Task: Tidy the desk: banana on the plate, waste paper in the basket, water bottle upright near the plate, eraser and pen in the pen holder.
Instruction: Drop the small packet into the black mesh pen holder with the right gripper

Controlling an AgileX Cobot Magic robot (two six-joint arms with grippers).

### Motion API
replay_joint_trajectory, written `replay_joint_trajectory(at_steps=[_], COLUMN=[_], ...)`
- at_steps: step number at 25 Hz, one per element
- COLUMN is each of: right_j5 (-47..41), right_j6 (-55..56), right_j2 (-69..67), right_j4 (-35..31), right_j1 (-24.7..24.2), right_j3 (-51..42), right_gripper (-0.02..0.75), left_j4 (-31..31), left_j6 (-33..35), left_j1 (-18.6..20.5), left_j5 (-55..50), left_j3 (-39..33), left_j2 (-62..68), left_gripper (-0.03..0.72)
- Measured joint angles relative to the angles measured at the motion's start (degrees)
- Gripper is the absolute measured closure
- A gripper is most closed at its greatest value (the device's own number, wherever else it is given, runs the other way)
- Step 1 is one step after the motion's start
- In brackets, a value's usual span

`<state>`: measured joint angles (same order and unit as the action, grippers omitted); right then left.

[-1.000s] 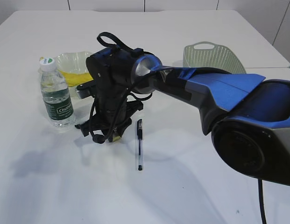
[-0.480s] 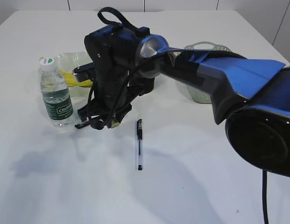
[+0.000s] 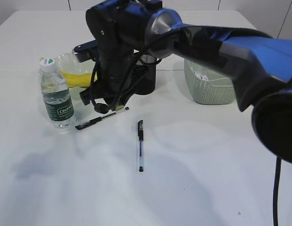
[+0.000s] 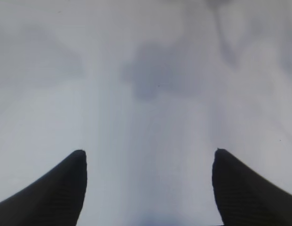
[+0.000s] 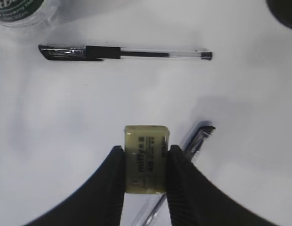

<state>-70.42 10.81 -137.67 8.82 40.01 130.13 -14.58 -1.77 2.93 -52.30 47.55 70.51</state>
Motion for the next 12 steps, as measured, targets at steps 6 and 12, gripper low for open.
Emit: replay_joint_trajectory(at_steps=[6,12], right_j5=[0.00,0.00], right_j6=[0.00,0.11], right_j2=[6.43,13.82], right_j4=[5.50,8.33], right_j1=[-0.34,-2.44], right_j3=[-8.91,-20.99], right_gripper=[0.530,0.530], left_j4=[-1.07,-1.62], left_j6=[0.00,0.00], left_j1=[0.00,0.00], left_j5=[0.00,0.00], left_j3=[0.00,0.00], left_j2=[0.00,0.00], left_gripper=[0.097,0.097])
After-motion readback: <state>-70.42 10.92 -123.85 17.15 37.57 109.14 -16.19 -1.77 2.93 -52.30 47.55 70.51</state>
